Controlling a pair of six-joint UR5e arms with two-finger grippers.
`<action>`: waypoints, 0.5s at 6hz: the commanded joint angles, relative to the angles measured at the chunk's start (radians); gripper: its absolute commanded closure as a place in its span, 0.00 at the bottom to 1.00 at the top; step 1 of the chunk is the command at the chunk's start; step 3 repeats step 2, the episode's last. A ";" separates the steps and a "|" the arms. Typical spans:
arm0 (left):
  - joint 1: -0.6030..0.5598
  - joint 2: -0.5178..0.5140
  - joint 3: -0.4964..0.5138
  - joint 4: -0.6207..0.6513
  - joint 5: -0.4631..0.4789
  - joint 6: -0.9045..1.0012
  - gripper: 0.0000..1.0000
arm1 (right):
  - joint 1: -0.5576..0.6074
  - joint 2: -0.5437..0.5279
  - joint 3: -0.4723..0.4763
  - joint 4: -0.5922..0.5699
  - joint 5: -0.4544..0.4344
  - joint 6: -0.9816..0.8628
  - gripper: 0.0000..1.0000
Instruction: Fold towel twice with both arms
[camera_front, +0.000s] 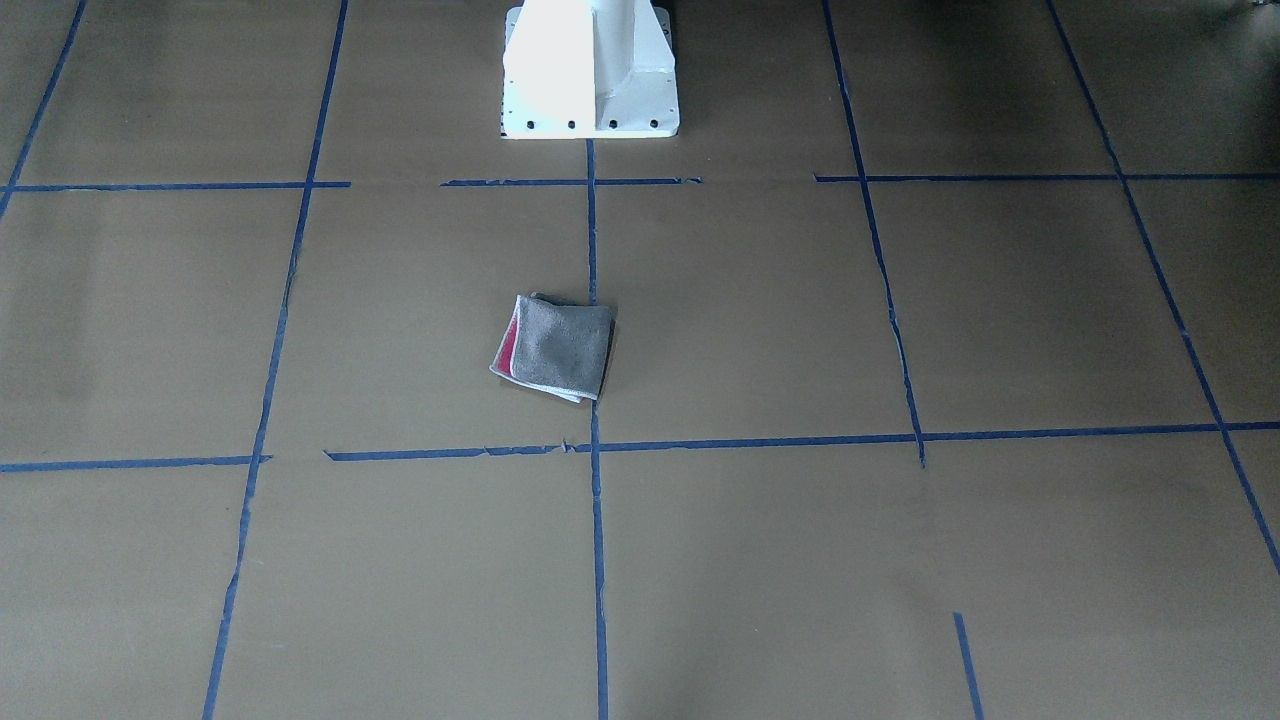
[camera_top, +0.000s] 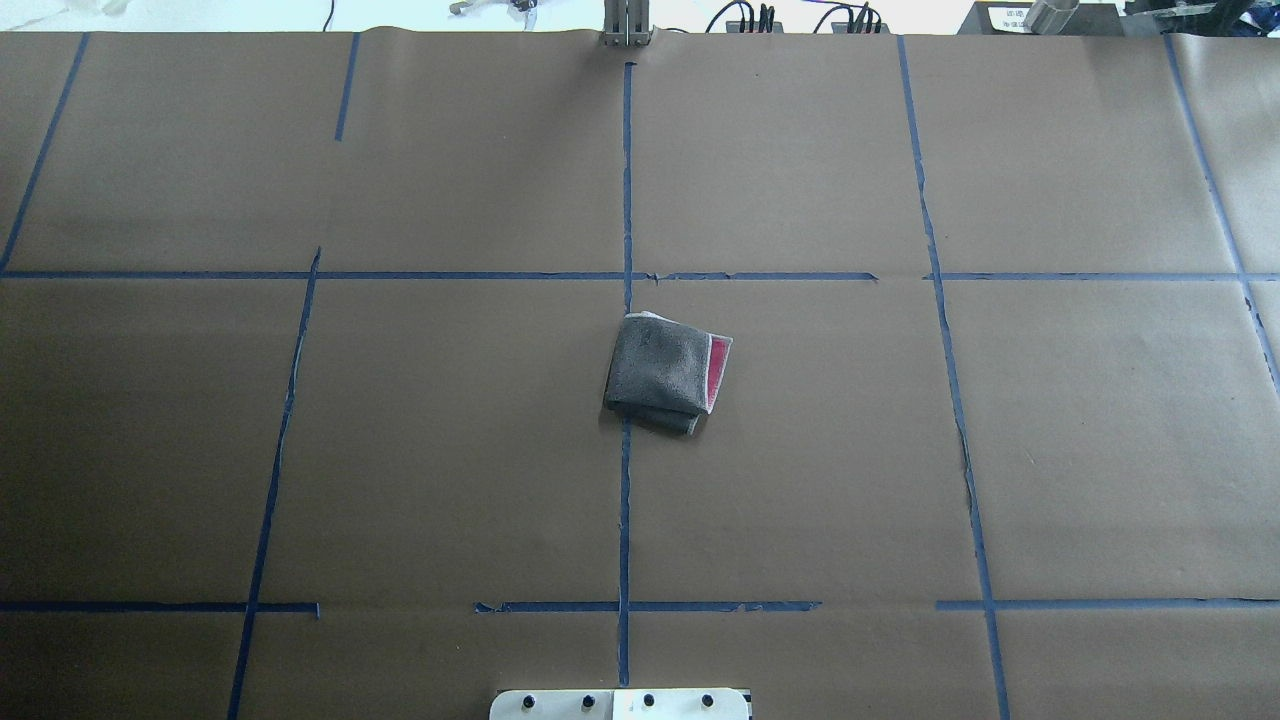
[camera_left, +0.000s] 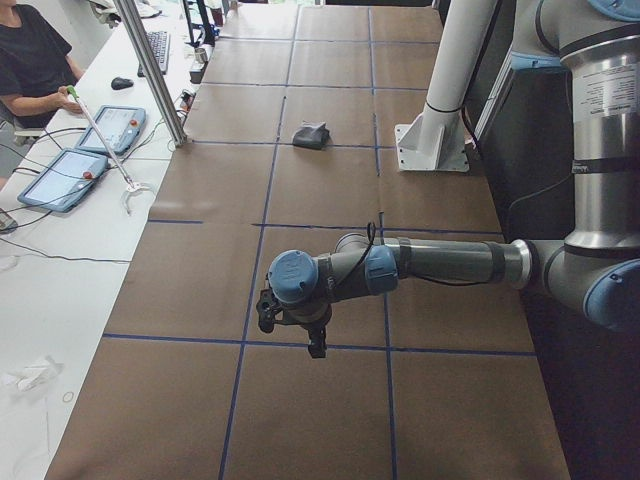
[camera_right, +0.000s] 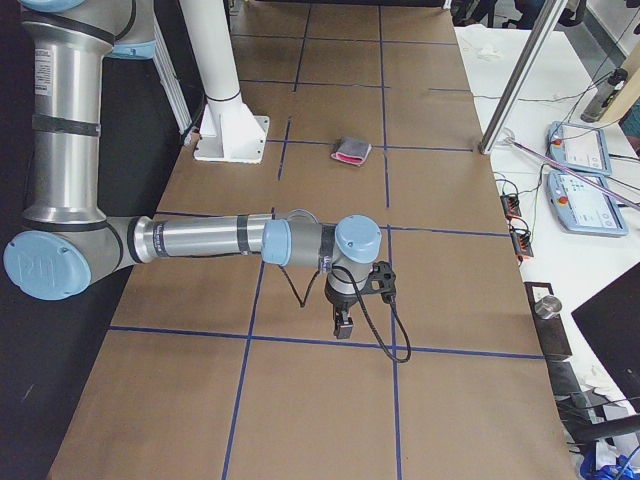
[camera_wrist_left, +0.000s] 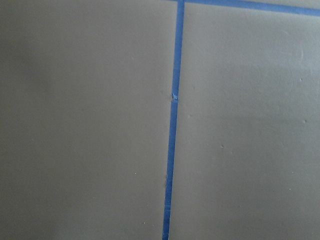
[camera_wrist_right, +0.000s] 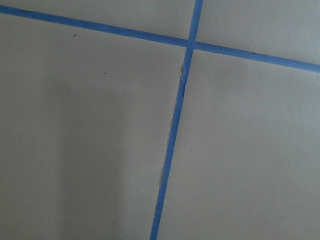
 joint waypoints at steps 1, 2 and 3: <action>-0.006 -0.007 0.007 -0.003 0.003 -0.003 0.00 | 0.000 -0.002 -0.001 0.000 0.058 0.006 0.00; -0.006 -0.009 0.004 -0.003 0.000 -0.002 0.00 | 0.000 0.000 -0.002 0.000 0.055 0.005 0.00; -0.006 -0.009 0.004 -0.003 0.000 -0.002 0.00 | 0.000 0.000 -0.002 0.000 0.055 0.005 0.00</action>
